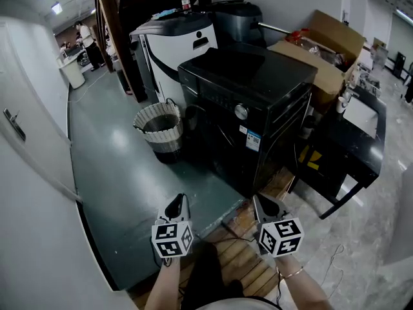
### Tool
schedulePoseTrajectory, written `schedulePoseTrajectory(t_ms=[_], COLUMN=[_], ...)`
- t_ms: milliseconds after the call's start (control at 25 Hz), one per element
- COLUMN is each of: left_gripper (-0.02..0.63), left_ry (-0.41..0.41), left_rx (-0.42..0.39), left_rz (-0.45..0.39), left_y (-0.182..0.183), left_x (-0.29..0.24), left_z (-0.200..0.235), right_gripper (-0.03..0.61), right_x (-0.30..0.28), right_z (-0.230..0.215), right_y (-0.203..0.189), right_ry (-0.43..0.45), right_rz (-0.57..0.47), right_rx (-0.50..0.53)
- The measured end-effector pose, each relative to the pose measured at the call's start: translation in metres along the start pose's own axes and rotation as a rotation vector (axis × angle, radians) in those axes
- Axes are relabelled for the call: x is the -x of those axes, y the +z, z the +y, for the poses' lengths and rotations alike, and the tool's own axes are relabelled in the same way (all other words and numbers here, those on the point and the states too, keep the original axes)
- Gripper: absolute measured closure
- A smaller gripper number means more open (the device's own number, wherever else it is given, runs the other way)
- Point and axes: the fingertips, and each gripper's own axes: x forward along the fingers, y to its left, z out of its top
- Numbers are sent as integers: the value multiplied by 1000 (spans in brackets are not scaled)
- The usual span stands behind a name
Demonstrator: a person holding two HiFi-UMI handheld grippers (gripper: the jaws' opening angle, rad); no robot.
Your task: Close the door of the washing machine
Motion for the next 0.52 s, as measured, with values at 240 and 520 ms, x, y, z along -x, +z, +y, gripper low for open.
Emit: schedulePoseTrajectory(t_ms=[240, 520], left_gripper=[572, 572], left_ry=[2, 1], left_rx=[-10, -9], left_rz=[-2, 4], left_y=[-2, -5], left_x=[6, 10], left_z=[0, 3], right_gripper=[574, 574], right_x=[4, 4], right_z=[3, 6], right_y=[-1, -5], right_ry=[-1, 0], right_rz=[0, 9], right_rx=[6, 11])
